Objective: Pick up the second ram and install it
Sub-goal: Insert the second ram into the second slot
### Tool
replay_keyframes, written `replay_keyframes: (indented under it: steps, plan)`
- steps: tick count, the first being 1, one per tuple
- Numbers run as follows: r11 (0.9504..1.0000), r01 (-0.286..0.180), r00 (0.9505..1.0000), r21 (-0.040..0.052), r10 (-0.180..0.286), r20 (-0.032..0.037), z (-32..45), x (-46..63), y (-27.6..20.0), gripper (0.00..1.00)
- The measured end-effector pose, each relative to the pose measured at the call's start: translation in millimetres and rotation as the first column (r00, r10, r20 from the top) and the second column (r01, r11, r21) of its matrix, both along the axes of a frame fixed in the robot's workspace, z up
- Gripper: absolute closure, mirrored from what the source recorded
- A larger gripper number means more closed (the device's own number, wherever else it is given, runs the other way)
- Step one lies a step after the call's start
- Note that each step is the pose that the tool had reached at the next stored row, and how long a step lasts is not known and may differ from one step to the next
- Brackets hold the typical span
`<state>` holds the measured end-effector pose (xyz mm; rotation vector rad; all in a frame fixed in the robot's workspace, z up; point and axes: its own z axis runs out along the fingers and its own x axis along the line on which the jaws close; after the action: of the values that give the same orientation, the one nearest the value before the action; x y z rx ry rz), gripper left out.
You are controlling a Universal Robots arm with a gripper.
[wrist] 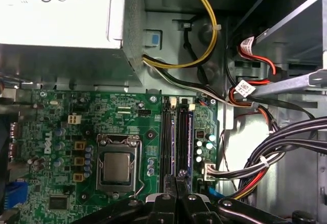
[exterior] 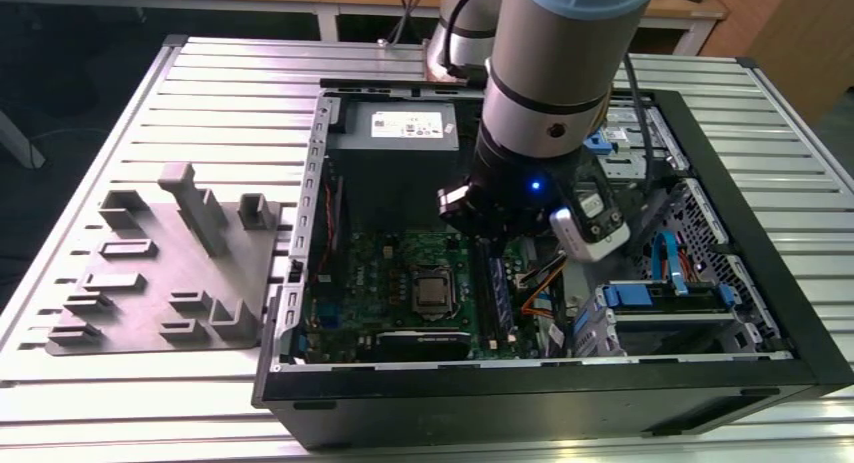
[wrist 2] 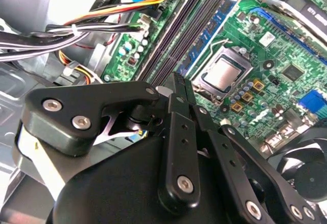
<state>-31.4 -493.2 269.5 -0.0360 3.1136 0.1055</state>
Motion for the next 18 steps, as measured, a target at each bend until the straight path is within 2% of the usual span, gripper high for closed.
replay_keyframes:
  steps: [5,18]
  plan:
    - [1.0,0.0,1.0,0.0021,0.0,0.0,-5.3,0.0,0.0,0.92]
    - [1.0,0.0,1.0,0.0065,0.0,0.0,-12.4,0.0,1.6,0.92]
